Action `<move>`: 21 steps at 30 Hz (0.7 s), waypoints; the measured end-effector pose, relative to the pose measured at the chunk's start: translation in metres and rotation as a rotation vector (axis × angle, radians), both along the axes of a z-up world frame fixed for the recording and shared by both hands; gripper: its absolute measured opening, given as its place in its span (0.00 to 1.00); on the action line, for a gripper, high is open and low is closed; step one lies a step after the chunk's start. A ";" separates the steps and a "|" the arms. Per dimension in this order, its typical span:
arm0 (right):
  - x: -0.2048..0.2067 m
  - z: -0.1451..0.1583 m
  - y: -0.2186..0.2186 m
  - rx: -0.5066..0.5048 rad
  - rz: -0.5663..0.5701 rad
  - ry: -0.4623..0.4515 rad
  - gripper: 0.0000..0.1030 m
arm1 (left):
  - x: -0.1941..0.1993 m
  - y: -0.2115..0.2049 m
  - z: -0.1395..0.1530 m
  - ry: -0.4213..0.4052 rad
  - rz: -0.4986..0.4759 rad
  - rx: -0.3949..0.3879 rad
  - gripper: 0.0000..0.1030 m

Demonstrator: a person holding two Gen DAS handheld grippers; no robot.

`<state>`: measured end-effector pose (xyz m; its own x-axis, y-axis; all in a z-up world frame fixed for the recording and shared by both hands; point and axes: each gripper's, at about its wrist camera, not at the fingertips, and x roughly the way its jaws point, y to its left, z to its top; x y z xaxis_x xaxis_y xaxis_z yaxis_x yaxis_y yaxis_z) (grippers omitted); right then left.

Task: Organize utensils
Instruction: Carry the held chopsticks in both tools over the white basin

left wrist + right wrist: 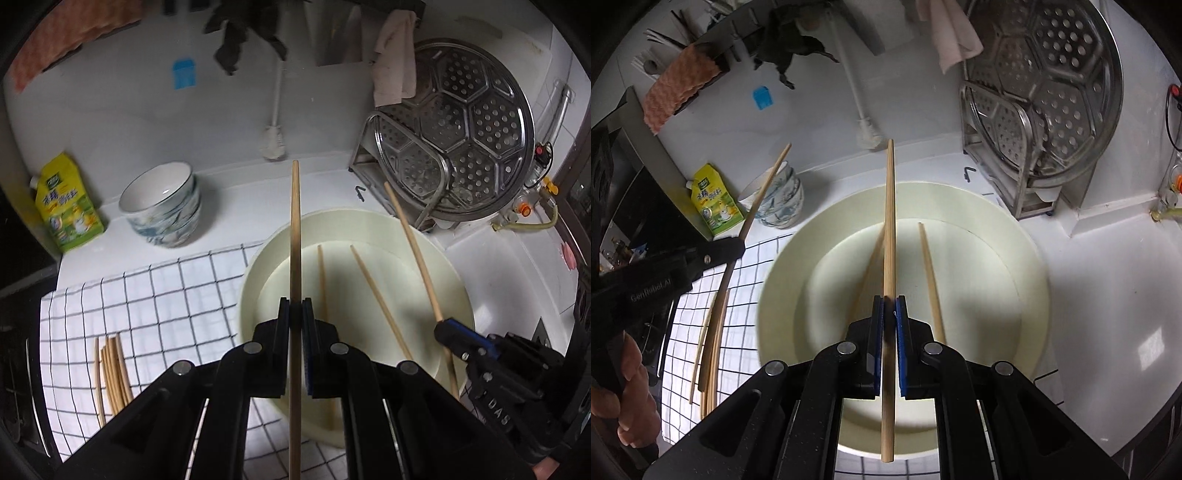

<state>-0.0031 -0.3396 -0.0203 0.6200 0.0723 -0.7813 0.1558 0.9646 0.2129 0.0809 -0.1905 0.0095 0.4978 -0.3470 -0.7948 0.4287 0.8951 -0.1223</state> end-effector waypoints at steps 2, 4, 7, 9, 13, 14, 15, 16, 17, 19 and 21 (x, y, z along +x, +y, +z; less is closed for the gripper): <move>0.002 -0.006 -0.006 0.003 0.003 0.011 0.06 | 0.004 -0.010 -0.001 0.000 -0.001 0.003 0.07; 0.005 -0.011 -0.009 0.005 0.005 0.020 0.06 | 0.008 -0.019 -0.004 0.004 -0.002 0.009 0.07; 0.011 -0.021 -0.014 0.010 0.010 0.039 0.06 | 0.013 -0.034 -0.013 0.024 -0.009 0.020 0.07; 0.015 -0.026 -0.016 0.016 0.011 0.050 0.06 | 0.014 -0.042 -0.017 0.033 -0.017 0.033 0.07; 0.020 -0.037 -0.020 0.015 0.010 0.072 0.06 | 0.013 -0.056 -0.032 0.059 -0.045 0.056 0.07; 0.021 -0.040 -0.022 0.018 0.009 0.080 0.06 | 0.013 -0.059 -0.036 0.065 -0.050 0.064 0.07; 0.021 -0.043 -0.023 0.022 0.006 0.088 0.06 | 0.012 -0.061 -0.040 0.069 -0.054 0.070 0.07; 0.022 -0.046 -0.024 0.026 0.003 0.094 0.06 | 0.012 -0.064 -0.045 0.079 -0.058 0.078 0.07; 0.021 -0.049 -0.025 0.031 -0.002 0.101 0.06 | 0.013 -0.066 -0.049 0.086 -0.061 0.083 0.07; 0.021 -0.053 -0.028 0.035 -0.007 0.110 0.06 | 0.013 -0.070 -0.055 0.098 -0.068 0.092 0.07; 0.019 -0.056 -0.031 0.035 -0.018 0.117 0.06 | 0.013 -0.072 -0.059 0.105 -0.072 0.101 0.07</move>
<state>0.0160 -0.3706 -0.0761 0.5257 0.0910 -0.8458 0.1987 0.9536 0.2261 0.0936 -0.2629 -0.0491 0.3872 -0.2948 -0.8736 0.4816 0.8727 -0.0810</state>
